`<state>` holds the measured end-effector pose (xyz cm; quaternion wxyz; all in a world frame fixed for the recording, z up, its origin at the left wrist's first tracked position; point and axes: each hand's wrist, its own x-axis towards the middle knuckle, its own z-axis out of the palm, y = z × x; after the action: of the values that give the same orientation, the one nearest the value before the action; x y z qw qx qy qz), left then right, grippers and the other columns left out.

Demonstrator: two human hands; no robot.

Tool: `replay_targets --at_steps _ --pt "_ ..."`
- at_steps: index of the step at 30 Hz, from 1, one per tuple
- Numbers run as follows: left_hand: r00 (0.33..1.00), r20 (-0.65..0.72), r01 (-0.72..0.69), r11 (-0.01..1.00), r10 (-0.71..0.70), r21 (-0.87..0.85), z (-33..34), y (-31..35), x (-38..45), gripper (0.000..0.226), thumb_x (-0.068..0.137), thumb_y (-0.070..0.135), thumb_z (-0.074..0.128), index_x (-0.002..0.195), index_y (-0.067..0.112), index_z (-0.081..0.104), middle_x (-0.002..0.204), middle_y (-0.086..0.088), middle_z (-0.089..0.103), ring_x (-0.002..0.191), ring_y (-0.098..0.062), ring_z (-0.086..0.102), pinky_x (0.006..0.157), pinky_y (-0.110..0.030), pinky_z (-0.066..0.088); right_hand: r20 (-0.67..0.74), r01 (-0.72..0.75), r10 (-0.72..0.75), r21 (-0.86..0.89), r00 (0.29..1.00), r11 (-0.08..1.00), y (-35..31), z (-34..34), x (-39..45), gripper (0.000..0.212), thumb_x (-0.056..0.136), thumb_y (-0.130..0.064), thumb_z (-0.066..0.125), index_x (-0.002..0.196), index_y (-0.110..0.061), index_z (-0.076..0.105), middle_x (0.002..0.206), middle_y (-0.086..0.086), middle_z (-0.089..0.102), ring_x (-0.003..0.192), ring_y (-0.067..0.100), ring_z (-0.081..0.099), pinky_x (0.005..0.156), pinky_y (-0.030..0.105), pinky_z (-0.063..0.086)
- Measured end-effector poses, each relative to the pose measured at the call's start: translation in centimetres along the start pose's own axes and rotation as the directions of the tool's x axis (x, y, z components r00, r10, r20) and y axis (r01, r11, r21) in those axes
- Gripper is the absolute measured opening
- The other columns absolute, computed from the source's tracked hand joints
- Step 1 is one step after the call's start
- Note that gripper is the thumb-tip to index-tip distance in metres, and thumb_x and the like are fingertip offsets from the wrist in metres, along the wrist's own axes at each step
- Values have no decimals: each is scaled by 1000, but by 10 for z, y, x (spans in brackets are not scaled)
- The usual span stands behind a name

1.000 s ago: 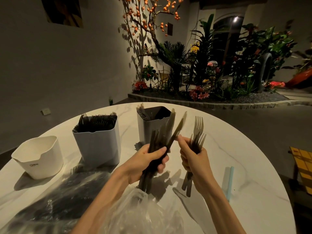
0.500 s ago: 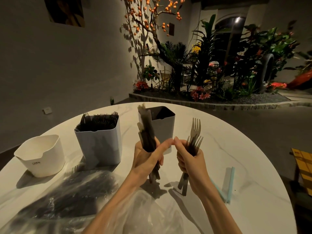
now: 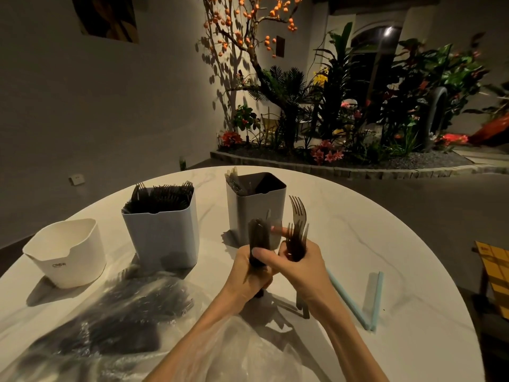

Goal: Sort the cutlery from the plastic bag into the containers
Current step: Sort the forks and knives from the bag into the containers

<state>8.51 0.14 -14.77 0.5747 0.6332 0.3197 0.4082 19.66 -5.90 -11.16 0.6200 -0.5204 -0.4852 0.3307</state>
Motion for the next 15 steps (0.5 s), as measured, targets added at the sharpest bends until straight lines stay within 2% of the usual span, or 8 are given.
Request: replay_targets --at_steps 1,3,6,9,12,15 --pt "999 28 31 999 -32 23 -1 1 1 19 101 5 52 86 12 61 55 3 53 51 -9 49 49 -18 42 -28 10 -10 7 1000 1000 2 1 0 35 63 -50 89 93 -42 73 63 -2 62 71 11 66 69 15 56" --pt "991 109 66 996 -72 52 -3 4 3 11 95 4 62 98 15 65 60 2 57 54 -9 49 50 -18 43 -87 3 0 36 996 999 3 1 1 18 74 -38 85 88 -33 75 71 -3 71 79 9 72 69 17 58" --pt "960 237 166 985 -152 -39 -6 7 3 24 84 26 69 103 13 63 69 -5 57 56 -10 50 54 -21 44 -124 -48 53 49 991 998 2 -2 3 6 87 -29 76 87 -26 72 68 -10 71 73 1 71 58 11 51" --pt "927 323 236 966 -190 -110 -9 10 1 29 88 38 64 99 12 61 73 -3 59 60 -12 48 59 -22 41 -133 -118 127 67 983 991 2 -6 5 13 93 -31 70 89 -19 73 61 -10 68 57 -2 64 53 12 46" --pt "904 366 303 936 -222 -180 -9 14 -2 34 102 38 43 101 7 57 68 1 58 58 -12 42 59 -23 39 -147 -186 198 95 969 978 5 -8 8 18 95 -34 67 93 -17 72 63 -11 69 54 -4 61 61 19 42" --pt "904 374 307 923 -206 -231 -9 14 -1 34 105 36 42 114 6 56 75 -2 57 57 -12 42 55 -22 39 -187 -204 222 111 957 973 8 -7 9 16 94 -35 68 96 -20 71 57 -13 64 57 4 58 61 22 41"
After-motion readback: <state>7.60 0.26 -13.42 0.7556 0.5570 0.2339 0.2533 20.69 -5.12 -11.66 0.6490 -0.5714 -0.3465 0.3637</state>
